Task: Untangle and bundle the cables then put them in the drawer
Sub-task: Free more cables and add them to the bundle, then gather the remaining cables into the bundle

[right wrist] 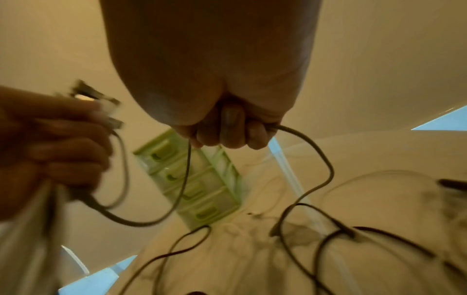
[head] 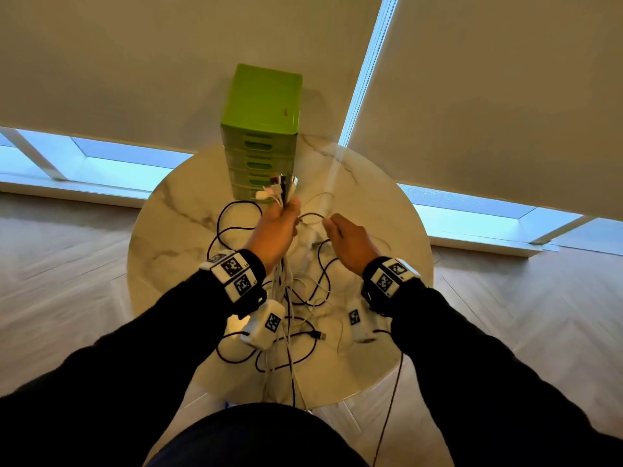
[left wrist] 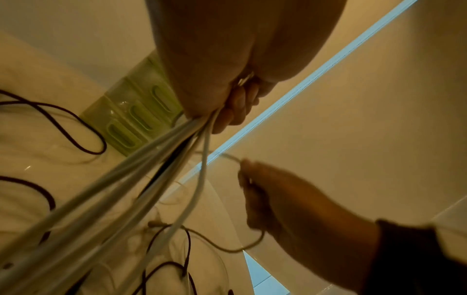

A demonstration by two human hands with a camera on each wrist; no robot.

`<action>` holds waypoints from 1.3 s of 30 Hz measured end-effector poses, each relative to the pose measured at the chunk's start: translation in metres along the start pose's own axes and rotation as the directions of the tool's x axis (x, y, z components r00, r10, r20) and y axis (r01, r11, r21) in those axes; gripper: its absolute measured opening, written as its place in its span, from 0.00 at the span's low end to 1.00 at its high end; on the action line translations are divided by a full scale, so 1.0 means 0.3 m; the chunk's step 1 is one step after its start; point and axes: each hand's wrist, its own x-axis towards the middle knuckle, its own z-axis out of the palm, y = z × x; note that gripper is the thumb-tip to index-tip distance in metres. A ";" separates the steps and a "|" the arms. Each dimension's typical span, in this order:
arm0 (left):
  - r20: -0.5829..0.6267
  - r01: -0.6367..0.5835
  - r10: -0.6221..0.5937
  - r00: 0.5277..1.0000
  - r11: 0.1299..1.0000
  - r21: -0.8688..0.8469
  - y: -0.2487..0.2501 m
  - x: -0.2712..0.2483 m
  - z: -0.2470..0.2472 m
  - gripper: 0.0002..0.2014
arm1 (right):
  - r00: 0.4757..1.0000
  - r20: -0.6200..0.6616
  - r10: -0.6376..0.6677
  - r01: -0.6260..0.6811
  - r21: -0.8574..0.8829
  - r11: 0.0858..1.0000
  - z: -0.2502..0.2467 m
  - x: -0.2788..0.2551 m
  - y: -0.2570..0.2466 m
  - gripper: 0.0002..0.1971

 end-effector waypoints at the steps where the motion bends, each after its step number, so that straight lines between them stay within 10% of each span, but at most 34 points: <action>1: 0.003 0.027 -0.027 1.000 1.000 0.015 -0.014 0.002 0.007 0.16 | 0.999 0.006 -0.050 0.050 0.039 0.998 0.008 -0.004 -0.045 0.16; 11: -0.016 0.141 -0.141 0.990 0.990 0.013 -0.031 0.022 -0.007 0.18 | 0.946 0.179 -0.270 0.240 0.174 0.955 -0.002 -0.094 -0.138 0.11; 20: -0.234 -0.043 0.016 0.972 0.993 -0.112 0.042 0.031 -0.061 0.01 | 0.952 0.288 0.107 0.000 -0.346 0.938 -0.057 -0.097 0.228 0.21; 26: -0.284 -0.125 0.109 0.953 0.991 -0.040 0.053 -0.003 -0.047 0.11 | 0.969 0.199 0.146 -0.124 -0.117 0.985 -0.077 -0.096 0.247 0.10; 33: 0.018 -0.111 0.111 0.994 0.993 -0.041 0.025 -0.039 0.114 0.11 | 0.998 -0.035 0.044 -0.039 0.150 0.988 -0.163 -0.121 0.182 0.12; 36: 0.141 -0.099 0.104 0.985 0.994 -0.043 0.005 -0.041 0.188 0.09 | 0.995 -0.104 0.002 0.003 0.054 0.999 -0.244 -0.179 0.240 0.04; 39: 0.217 -0.110 0.117 0.969 0.993 -0.044 -0.007 -0.044 0.258 0.08 | 0.997 -0.025 -0.073 0.071 -0.051 0.996 -0.291 -0.249 0.257 0.16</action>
